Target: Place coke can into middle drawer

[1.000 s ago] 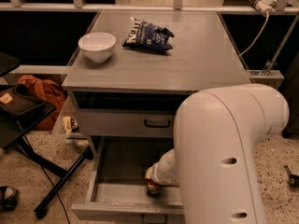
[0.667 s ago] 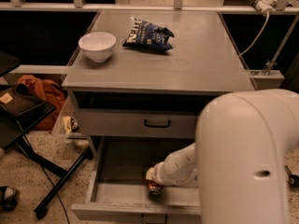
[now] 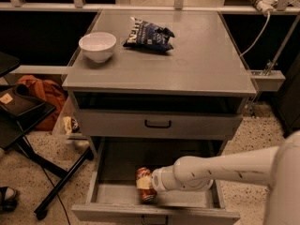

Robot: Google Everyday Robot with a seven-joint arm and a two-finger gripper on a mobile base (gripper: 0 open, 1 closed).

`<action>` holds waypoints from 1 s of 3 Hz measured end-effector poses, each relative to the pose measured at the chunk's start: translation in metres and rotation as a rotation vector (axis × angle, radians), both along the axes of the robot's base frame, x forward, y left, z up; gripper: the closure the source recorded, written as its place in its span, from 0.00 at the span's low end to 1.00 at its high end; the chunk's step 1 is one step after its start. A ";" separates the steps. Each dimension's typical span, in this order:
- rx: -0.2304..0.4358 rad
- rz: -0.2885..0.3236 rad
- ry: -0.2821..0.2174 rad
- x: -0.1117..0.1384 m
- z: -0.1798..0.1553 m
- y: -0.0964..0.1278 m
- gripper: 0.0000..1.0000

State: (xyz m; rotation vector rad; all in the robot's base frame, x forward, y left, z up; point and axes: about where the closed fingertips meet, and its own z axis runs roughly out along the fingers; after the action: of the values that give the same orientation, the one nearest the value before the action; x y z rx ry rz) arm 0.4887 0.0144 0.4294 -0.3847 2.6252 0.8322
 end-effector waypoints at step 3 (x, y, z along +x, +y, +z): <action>0.269 0.259 -0.329 -0.031 0.130 -0.013 1.00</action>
Offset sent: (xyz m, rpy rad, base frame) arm -0.0302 -0.1589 0.1522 0.3013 -0.4092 0.0414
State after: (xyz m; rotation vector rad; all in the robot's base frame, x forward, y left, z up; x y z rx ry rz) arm 0.4577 0.0016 0.5597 -0.7282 2.1551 1.0850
